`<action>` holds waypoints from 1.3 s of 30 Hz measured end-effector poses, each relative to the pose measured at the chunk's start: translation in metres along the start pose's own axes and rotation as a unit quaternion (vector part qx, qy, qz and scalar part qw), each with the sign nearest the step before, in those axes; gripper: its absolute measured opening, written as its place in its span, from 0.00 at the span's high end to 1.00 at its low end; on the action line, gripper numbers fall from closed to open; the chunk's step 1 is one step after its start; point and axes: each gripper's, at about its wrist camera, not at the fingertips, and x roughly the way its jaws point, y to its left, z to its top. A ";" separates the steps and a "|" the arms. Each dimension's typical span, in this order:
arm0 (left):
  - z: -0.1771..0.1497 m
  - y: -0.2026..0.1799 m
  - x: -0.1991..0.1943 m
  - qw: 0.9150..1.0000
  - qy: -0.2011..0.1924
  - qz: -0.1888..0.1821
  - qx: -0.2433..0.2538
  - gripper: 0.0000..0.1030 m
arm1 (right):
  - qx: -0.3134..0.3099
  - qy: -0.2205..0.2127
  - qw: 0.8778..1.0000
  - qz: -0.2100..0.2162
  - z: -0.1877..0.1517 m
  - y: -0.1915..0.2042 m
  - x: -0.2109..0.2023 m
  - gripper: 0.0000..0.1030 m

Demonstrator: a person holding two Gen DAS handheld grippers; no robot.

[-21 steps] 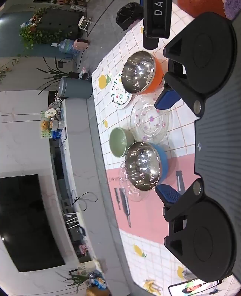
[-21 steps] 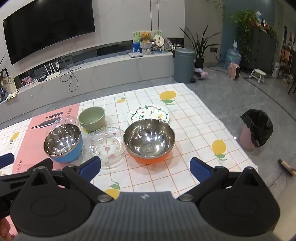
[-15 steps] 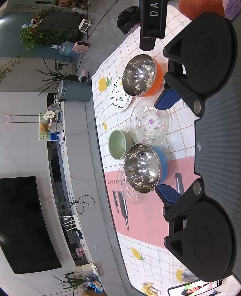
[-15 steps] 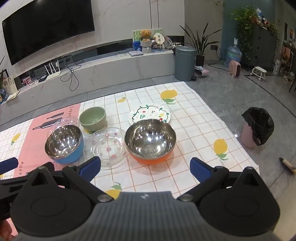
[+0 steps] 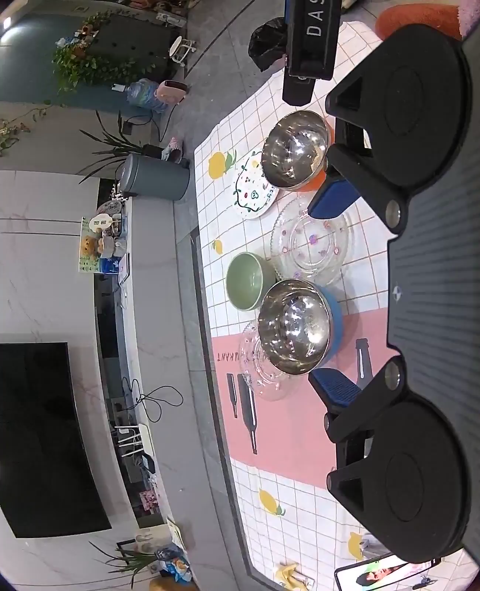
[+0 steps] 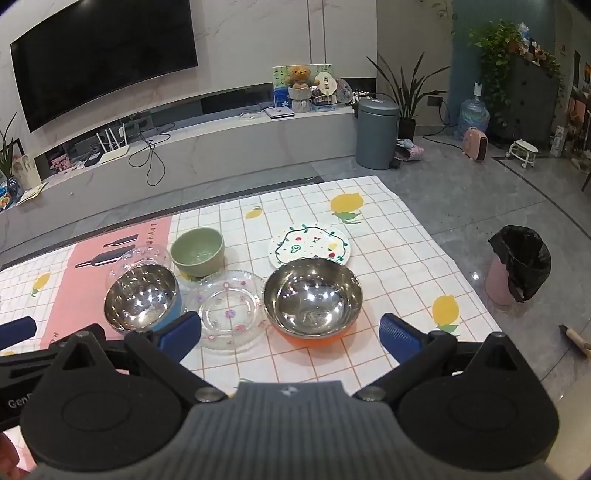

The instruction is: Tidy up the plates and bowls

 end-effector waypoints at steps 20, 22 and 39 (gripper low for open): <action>0.005 0.005 0.001 1.000 0.003 -0.001 -0.005 0.00 | -0.014 0.010 1.000 0.003 0.009 0.012 0.002 0.03; 0.005 0.005 0.001 1.000 0.003 -0.002 -0.005 0.00 | -0.013 0.008 1.000 0.003 0.010 0.011 0.002 0.03; 0.007 0.003 0.000 1.000 0.001 -0.014 -0.003 0.00 | -0.009 0.004 1.000 0.000 0.012 0.008 -0.002 0.03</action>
